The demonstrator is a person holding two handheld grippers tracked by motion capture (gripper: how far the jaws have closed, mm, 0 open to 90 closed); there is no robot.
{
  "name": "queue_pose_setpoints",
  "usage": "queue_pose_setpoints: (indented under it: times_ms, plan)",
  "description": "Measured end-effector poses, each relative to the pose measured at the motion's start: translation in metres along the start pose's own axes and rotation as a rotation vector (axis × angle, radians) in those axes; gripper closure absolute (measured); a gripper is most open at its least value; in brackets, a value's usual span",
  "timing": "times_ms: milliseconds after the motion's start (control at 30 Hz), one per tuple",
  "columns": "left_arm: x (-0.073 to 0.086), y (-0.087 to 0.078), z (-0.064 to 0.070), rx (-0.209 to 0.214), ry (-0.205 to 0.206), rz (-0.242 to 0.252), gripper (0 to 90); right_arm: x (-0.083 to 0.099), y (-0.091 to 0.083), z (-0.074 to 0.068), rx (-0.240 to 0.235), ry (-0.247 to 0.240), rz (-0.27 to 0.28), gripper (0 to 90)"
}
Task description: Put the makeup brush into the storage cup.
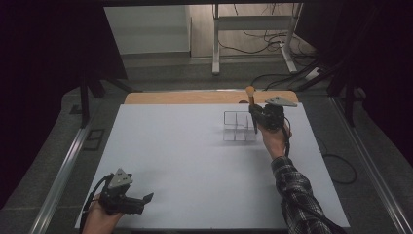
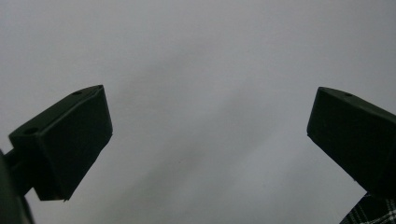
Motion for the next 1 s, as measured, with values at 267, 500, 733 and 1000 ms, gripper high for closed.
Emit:
queue_pose_setpoints:
  times_ms: [267, 500, 733, 1000]
  plan:
    - [0.0, 0.0002, 0.0, 0.0, 0.001, -0.001, 0.9, 0.0052, -0.0001, -0.0006, -0.001, -0.008, -0.011, 74.1]
    - [-0.0001, 0.0002, 0.0001, 0.0, 0.001, -0.001, 0.9, 0.008, -0.0007, -0.0004, 0.001, -0.011, -0.015, 74.0]
    - [-0.0001, 0.0004, 0.0001, 0.0, 0.001, -0.002, 0.9, 0.0069, -0.003, -0.0015, 0.012, -0.02, -0.008, 62.4]
    - [-0.0003, 0.0007, 0.0002, -0.001, 0.003, -0.002, 0.9, 0.0019, -0.0018, -0.0083, 0.027, -0.09, -0.031, 33.3]
Point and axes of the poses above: each handheld gripper's, and its own axes: y roughly forward along the jaws, x roughly out of its underside, z roughly to its right, the point moved 9 cm from there along y, roughly forward along the jaws, and after that the axes turned 5 degrees about y, right-handed, at the moved point
